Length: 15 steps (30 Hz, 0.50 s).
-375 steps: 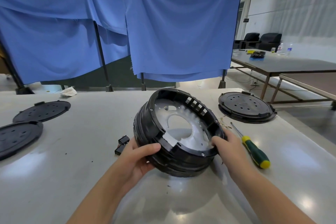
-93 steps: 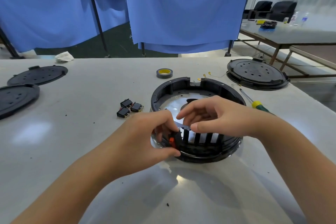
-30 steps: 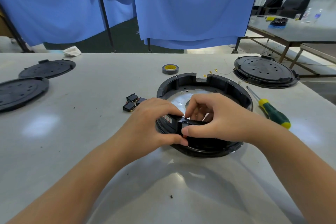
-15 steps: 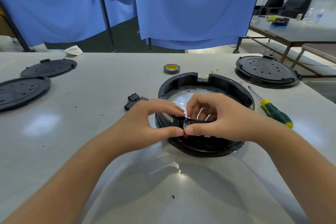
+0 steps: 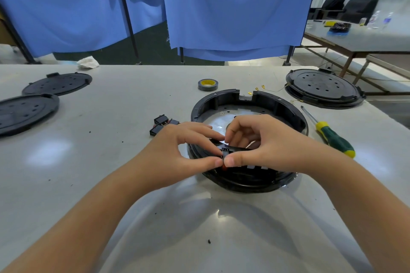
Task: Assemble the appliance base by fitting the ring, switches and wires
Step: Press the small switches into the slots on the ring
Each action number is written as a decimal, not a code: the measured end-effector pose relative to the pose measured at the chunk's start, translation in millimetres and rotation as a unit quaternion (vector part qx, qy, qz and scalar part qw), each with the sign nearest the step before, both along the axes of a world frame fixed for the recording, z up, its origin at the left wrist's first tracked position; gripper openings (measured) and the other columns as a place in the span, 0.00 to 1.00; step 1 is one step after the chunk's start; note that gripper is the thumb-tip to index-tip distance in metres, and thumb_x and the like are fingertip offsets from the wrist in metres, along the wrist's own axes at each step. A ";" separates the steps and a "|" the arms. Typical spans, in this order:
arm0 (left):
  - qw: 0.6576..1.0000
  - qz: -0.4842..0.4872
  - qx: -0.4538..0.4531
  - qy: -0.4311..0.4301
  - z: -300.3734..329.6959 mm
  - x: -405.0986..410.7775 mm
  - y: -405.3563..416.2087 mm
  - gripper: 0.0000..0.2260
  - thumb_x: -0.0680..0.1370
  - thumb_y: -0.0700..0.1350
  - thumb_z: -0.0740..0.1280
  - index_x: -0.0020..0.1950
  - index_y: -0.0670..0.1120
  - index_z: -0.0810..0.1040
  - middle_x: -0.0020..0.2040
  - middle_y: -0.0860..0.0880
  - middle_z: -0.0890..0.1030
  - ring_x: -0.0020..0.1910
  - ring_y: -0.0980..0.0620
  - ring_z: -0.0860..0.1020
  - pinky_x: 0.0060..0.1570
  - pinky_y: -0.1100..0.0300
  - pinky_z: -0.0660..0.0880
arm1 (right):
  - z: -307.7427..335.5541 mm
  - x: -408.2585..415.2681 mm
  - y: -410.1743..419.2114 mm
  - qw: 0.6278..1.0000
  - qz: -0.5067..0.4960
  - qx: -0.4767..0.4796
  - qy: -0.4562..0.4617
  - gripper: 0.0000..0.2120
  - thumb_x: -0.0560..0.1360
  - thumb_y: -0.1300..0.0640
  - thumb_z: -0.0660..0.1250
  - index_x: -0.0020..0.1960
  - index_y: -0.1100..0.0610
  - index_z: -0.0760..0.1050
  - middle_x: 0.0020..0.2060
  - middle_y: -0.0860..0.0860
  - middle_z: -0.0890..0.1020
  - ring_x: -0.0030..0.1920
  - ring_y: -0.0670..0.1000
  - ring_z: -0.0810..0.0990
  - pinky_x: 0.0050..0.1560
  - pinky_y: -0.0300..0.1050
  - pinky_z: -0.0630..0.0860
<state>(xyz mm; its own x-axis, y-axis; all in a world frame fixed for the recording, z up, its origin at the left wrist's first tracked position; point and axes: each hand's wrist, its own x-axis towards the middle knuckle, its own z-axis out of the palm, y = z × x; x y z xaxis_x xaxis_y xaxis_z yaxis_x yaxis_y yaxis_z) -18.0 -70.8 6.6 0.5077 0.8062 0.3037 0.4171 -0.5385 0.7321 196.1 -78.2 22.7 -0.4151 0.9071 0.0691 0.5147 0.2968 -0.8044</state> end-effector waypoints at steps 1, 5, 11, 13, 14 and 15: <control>1.000 0.003 0.000 -0.001 0.2 0.2 -0.2 0.06 0.68 0.45 0.78 0.42 0.55 0.87 0.52 0.63 0.83 0.61 0.66 0.74 0.61 0.70 0.68 | 0.0 0.1 0.3 1.000 -0.001 -0.002 0.000 0.15 0.64 0.53 0.79 0.47 0.52 0.77 0.40 0.48 0.82 0.42 0.49 0.82 0.45 0.45 0.81; 1.000 0.005 0.002 0.002 0.7 0.7 -1.4 0.06 0.68 0.45 0.78 0.43 0.54 0.87 0.52 0.64 0.83 0.60 0.67 0.74 0.60 0.70 0.68 | -0.4 0.4 0.5 1.000 -0.004 -0.017 0.005 0.16 0.64 0.54 0.79 0.48 0.53 0.77 0.40 0.46 0.84 0.43 0.47 0.83 0.47 0.45 0.81; 1.000 -0.001 0.001 0.001 1.0 1.5 -2.0 0.06 0.68 0.43 0.78 0.43 0.52 0.87 0.52 0.63 0.83 0.60 0.67 0.74 0.60 0.71 0.68 | -0.1 -0.4 0.5 1.000 -0.016 -0.003 0.000 0.16 0.62 0.51 0.80 0.44 0.51 0.77 0.39 0.47 0.84 0.39 0.48 0.83 0.45 0.46 0.80; 1.000 0.000 0.004 -0.001 0.4 1.7 -2.0 0.05 0.68 0.43 0.77 0.43 0.51 0.87 0.51 0.62 0.83 0.60 0.66 0.74 0.60 0.70 0.68 | 0.5 -0.8 0.4 1.000 -0.015 0.001 -0.003 0.15 0.62 0.50 0.80 0.43 0.51 0.78 0.39 0.48 0.84 0.37 0.48 0.83 0.44 0.45 0.80; 1.000 0.000 0.006 -0.001 0.0 1.8 -2.0 0.05 0.69 0.43 0.77 0.43 0.51 0.87 0.51 0.62 0.83 0.60 0.66 0.74 0.60 0.70 0.68 | 0.8 -1.0 0.1 1.000 -0.014 0.003 -0.004 0.15 0.62 0.50 0.80 0.43 0.51 0.78 0.38 0.48 0.84 0.37 0.48 0.83 0.44 0.45 0.80; 1.000 0.000 0.010 0.000 -0.4 1.8 -2.0 0.05 0.69 0.43 0.77 0.43 0.51 0.87 0.51 0.62 0.83 0.60 0.66 0.74 0.60 0.69 0.69 | 0.9 -1.3 -0.3 1.000 -0.013 0.007 -0.005 0.15 0.62 0.50 0.80 0.42 0.51 0.78 0.38 0.48 0.84 0.37 0.48 0.83 0.43 0.45 0.80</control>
